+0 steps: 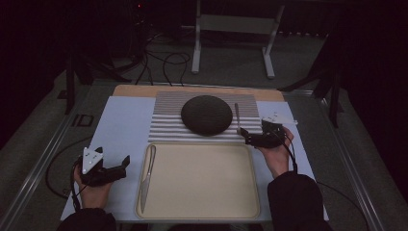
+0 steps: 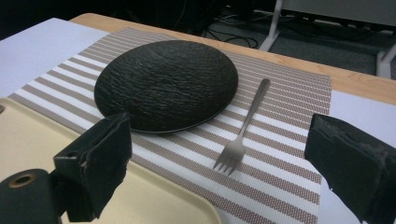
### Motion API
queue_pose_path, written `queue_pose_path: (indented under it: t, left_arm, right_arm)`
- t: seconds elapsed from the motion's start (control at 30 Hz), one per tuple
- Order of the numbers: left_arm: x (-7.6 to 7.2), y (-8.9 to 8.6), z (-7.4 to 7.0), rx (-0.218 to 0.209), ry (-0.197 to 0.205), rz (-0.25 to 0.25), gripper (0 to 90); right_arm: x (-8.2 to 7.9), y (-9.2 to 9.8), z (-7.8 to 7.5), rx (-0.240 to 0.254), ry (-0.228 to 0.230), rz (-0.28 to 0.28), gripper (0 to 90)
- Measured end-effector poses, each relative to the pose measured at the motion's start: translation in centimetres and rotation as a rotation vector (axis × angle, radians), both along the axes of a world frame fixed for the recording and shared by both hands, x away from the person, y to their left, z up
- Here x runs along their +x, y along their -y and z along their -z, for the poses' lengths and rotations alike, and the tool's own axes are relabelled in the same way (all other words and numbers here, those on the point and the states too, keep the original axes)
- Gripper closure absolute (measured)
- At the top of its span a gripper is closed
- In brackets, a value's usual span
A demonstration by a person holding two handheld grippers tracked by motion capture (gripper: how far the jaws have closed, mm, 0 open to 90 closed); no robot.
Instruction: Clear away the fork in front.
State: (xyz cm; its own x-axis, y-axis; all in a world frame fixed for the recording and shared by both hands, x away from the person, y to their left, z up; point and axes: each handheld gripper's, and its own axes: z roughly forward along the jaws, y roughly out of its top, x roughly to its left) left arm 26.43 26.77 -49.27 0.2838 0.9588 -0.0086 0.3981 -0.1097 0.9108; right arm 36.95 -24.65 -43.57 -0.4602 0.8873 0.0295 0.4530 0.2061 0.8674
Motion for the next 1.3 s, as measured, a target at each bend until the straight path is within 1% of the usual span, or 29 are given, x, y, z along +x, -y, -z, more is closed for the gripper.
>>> queue_pose_path:
  t: [0.33,0.47,0.53,0.6,0.67,0.7,0.73,0.8,0.83,0.9,1.0,1.03,1.07,1.1,1.13,1.2,1.23,1.3]
  left_arm:
    - [0.0,0.1,0.0,0.004,0.0,-0.003,0.0]
    - [0.0,0.1,0.1,0.006,0.0,-0.003,0.0]
    - [0.0,0.1,0.1,0.007,-0.001,-0.001,0.0]
    - [0.0,0.1,0.1,0.011,-0.003,-0.001,0.0]
    - [0.0,0.1,0.1,0.011,-0.003,-0.001,0.0]
    - [0.0,0.1,0.1,0.011,-0.003,-0.001,0.0]
    - [0.0,0.1,0.1,0.01,-0.004,0.0,0.0]
    - [0.0,0.1,0.1,0.011,-0.005,0.0,0.0]
    - [0.0,0.1,0.1,0.011,-0.004,0.0,0.0]
    - [0.0,0.1,0.1,0.009,-0.002,0.0,0.0]
    - [0.0,0.0,0.1,0.01,-0.004,0.001,0.0]
    - [0.0,0.0,0.1,0.01,-0.004,0.001,0.0]
    - [0.0,0.1,0.1,0.01,-0.005,0.002,0.0]
    - [0.0,0.1,0.1,0.01,-0.005,0.002,0.0]
    - [0.1,0.1,0.1,0.011,-0.006,0.002,0.0]
    - [0.1,0.1,0.1,0.011,-0.005,0.001,0.0]
    - [0.1,0.1,0.1,0.012,-0.007,0.002,0.0]
    - [0.1,0.1,0.1,0.013,-0.008,0.002,0.0]
  right_arm:
    - [1.3,-0.2,0.6,-0.002,-0.028,0.025,7.7]
    - [1.9,-0.2,0.8,-0.01,-0.044,0.05,7.6]
    - [2.1,-0.3,0.9,-0.031,-0.044,0.058,7.6]
    - [2.3,-0.5,1.0,-0.065,-0.044,0.069,7.7]
    - [2.7,-0.8,0.9,-0.091,-0.068,0.075,7.6]
    - [2.7,-0.8,0.9,-0.091,-0.068,0.075,7.6]
    - [3.1,-1.1,0.6,-0.11,-0.055,0.079,7.8]
    - [3.7,-1.4,0.5,-0.127,-0.071,0.077,7.7]
    - [4.1,-1.5,0.6,-0.132,-0.082,0.08,7.8]
    - [4.7,-1.7,0.6,-0.134,-0.09,0.082,8.0]
    - [5.6,-2.1,1.1,-0.143,-0.117,0.085,8.1]
    - [5.6,-2.1,1.1,-0.143,-0.117,0.085,8.1]
    - [6.1,-2.1,1.6,-0.155,-0.141,0.09,8.3]
    - [6.3,-2.2,1.8,-0.163,-0.151,0.094,8.3]
    - [6.5,-2.2,2.0,-0.177,-0.154,0.098,8.4]
    - [6.6,-2.2,2.1,-0.181,-0.159,0.101,8.4]
    - [7.1,-2.2,2.1,-0.192,-0.186,0.106,8.4]
    - [7.6,-2.3,1.6,-0.206,-0.172,0.116,9.2]
